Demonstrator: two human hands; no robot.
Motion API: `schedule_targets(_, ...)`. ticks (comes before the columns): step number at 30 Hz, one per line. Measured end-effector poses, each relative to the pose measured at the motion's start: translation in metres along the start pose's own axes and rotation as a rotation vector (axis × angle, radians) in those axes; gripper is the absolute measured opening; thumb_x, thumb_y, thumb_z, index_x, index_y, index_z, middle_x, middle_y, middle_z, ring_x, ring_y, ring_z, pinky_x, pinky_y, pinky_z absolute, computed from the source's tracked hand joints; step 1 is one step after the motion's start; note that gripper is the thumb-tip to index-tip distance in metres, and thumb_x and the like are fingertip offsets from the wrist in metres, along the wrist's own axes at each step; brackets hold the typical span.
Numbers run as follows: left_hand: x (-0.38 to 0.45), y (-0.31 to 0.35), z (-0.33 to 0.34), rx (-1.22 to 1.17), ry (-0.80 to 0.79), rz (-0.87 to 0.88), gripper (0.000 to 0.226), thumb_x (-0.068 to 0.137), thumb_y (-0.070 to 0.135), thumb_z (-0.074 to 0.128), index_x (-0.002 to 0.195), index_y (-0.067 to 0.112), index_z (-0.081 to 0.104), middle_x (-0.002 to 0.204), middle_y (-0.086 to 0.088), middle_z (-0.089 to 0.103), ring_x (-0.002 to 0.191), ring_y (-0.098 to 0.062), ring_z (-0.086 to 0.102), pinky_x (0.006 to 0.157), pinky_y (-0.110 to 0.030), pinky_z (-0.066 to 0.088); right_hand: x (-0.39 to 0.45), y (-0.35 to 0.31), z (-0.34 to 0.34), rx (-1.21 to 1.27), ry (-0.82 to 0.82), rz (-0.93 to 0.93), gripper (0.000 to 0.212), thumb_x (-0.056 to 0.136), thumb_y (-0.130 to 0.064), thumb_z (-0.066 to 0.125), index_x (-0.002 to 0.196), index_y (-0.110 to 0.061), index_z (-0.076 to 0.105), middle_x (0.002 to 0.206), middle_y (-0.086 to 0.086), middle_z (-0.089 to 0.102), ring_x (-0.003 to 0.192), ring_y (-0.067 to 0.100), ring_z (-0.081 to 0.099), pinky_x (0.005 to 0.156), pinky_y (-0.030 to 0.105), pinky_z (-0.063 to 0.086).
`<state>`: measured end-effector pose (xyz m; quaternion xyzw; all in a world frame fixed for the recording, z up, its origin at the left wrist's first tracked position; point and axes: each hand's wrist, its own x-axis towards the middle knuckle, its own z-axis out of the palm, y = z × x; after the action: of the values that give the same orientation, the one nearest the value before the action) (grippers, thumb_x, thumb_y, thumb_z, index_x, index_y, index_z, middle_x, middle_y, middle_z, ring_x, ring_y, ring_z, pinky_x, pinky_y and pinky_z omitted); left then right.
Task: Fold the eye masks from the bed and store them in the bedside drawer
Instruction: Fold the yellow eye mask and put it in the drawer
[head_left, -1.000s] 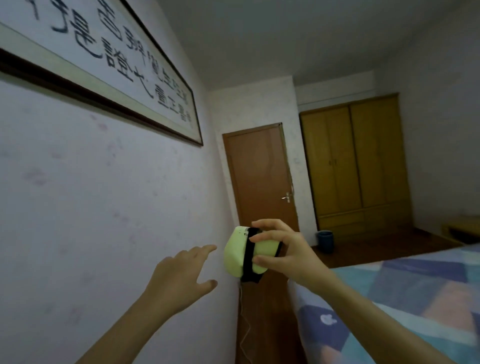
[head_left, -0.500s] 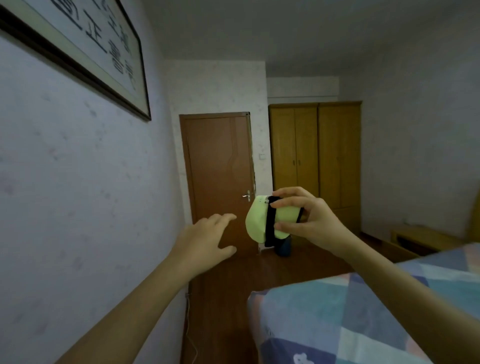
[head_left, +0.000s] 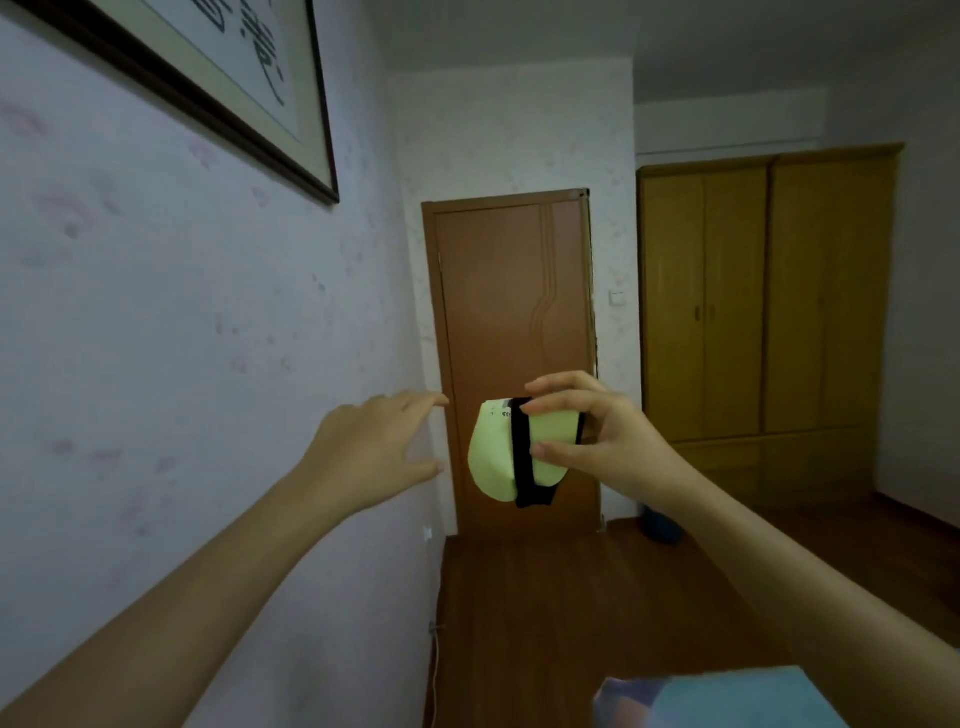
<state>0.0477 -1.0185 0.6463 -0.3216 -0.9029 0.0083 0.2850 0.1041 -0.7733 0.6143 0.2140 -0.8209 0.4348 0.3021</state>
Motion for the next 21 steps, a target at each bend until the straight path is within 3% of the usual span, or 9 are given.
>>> schedule_targets(6,0.136,-0.059,0.08,-0.025,0.01,0.032,0.067,0.087,0.056,0.054,0.144,0.033,0.028,0.145,0.009,0.044,0.124,-0.013,0.049,0.086,-0.033,0.046,0.112,0.103,0.004,-0.064,0.041,0.032,0.032,0.076,-0.011,0.076,0.105,-0.022,0.069,0.123,-0.011,0.054,0.118,0.007,0.051,0.083,0.028,0.057)
schedule_targets(12,0.262,-0.076,0.166,-0.119,0.032,0.128,0.066,0.087,0.056,0.054,0.144,0.033,0.029,0.144,0.009,0.046,0.125,-0.013,0.05,0.088,-0.036,0.049,0.199,0.194,-0.022,-0.135,0.086,0.033,0.032,0.076,-0.007,0.075,0.107,-0.014,0.069,0.122,-0.006,0.054,0.113,0.006,0.052,0.074,0.016,0.053)
schedule_targets(21,0.455,-0.117,0.296,-0.102,0.077,0.194,0.066,0.087,0.058,0.051,0.144,0.036,0.025,0.144,0.013,0.045,0.124,-0.008,0.049,0.09,-0.032,0.047,0.342,0.375,-0.035,-0.137,0.126,0.004,0.031,0.076,-0.007,0.075,0.105,-0.017,0.069,0.117,-0.007,0.054,0.111,0.004,0.051,0.073,0.018,0.055)
